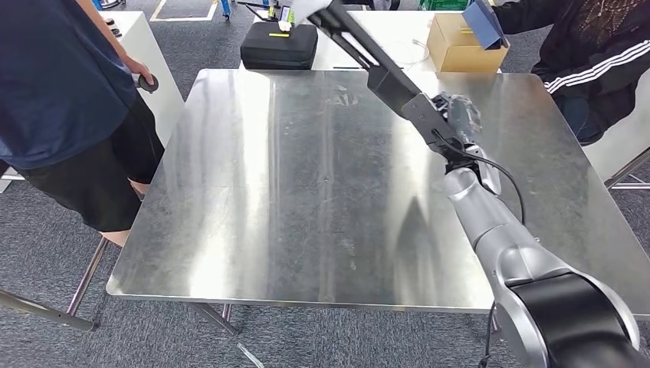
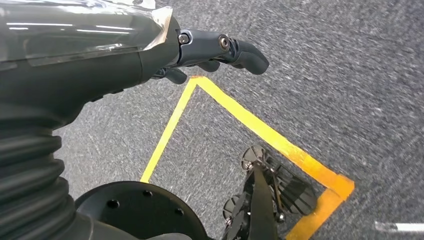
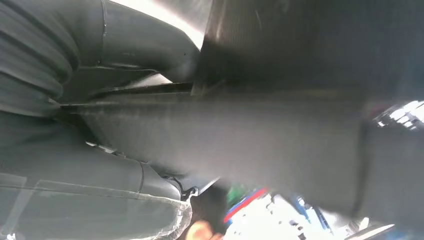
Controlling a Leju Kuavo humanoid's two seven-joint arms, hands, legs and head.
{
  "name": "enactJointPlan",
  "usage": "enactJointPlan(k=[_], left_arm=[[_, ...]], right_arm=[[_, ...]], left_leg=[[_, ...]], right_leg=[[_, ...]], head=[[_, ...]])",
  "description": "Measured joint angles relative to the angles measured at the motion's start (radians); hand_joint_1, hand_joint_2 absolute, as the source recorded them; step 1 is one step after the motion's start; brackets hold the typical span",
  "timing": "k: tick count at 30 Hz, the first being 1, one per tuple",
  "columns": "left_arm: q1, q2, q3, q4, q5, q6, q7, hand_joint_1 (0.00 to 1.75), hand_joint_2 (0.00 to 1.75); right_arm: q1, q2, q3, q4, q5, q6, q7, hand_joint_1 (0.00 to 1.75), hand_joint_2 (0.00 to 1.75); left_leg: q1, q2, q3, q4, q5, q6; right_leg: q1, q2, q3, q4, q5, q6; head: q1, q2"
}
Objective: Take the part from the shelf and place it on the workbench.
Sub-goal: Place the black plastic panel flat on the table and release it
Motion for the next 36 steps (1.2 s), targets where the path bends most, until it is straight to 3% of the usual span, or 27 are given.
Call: enactJointPlan(k=[5,9,13,17,36], left_arm=[[0.011,0.005,0.0,0.0,0.002,-0.03,-0.018,0.0,1.75],[0.015,0.016,-0.001,-0.001,-0.001,-0.04,-0.029,0.0,1.75],[0.015,0.026,-0.003,-0.001,-0.005,-0.023,-0.03,0.0,1.75],[0.015,0.028,-0.006,-0.002,-0.005,0.005,-0.029,0.0,0.0],[0.013,0.017,-0.009,-0.002,0.003,0.01,-0.016,0.0,0.0]], right_arm=[[0.007,-0.135,0.002,0.043,0.075,0.008,0.032,1.75,1.75],[0.043,-0.218,0.002,0.062,0.086,0.047,-0.018,0.0,1.75],[0.091,-0.243,-0.002,0.068,0.09,0.057,-0.056,0.0,1.75],[0.119,-0.242,-0.001,0.069,0.109,0.062,-0.069,0.0,1.75],[0.12,-0.17,0.049,0.068,0.2,0.159,-0.108,0.0,1.75]], left_leg=[[0.0,-0.012,-0.001,0.002,0.0,0.002],[0.0,-0.008,-0.001,0.002,-0.003,0.006],[-0.001,-0.003,0.001,0.002,-0.005,0.008],[0.0,-0.003,0.001,0.002,-0.004,0.008],[0.0,-0.002,0.002,0.002,-0.004,0.008]], right_leg=[[0.0,-0.01,0.003,-0.003,0.0,0.001],[-0.001,-0.008,0.004,-0.004,0.0,0.001],[-0.002,-0.003,0.004,-0.004,0.0,0.001],[-0.001,-0.003,0.004,-0.004,0.0,0.001],[0.0,-0.002,0.005,-0.004,0.0,0.001]], head=[[0.001,0.0],[0.001,0.0],[0.0,0.0],[0.0,0.0],[0.0,0.0]])
